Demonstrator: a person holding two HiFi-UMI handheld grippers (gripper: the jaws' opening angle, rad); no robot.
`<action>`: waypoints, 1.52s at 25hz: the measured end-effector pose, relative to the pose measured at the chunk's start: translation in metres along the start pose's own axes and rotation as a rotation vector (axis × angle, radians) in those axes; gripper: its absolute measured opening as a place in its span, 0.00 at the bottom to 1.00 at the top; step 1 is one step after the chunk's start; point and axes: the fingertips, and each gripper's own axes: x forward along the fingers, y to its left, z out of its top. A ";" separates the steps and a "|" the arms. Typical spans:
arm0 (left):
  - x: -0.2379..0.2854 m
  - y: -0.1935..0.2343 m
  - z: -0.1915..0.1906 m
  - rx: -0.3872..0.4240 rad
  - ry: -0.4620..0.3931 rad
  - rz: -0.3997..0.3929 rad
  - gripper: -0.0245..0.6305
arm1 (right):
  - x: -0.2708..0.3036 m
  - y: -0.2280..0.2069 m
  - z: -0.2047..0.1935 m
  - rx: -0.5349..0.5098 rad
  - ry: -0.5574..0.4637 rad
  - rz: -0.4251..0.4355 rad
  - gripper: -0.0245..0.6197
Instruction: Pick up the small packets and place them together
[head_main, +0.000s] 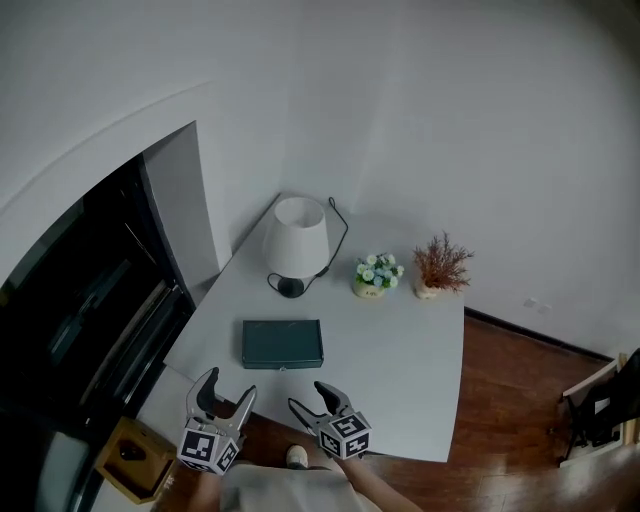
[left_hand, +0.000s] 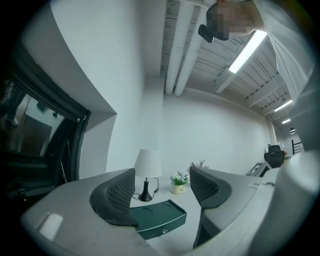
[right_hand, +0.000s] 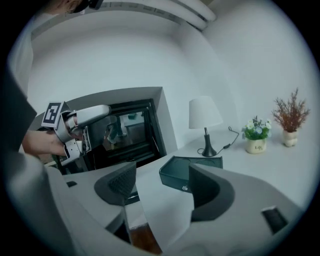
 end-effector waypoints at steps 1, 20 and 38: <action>0.005 0.004 0.000 0.000 0.003 0.001 0.54 | 0.008 -0.004 -0.004 0.012 0.017 0.001 0.55; 0.013 0.075 -0.004 -0.030 0.062 -0.054 0.54 | 0.131 -0.066 -0.113 0.347 0.344 -0.202 0.36; -0.011 0.099 -0.015 -0.065 0.076 0.000 0.54 | 0.152 -0.082 -0.131 0.346 0.460 -0.253 0.13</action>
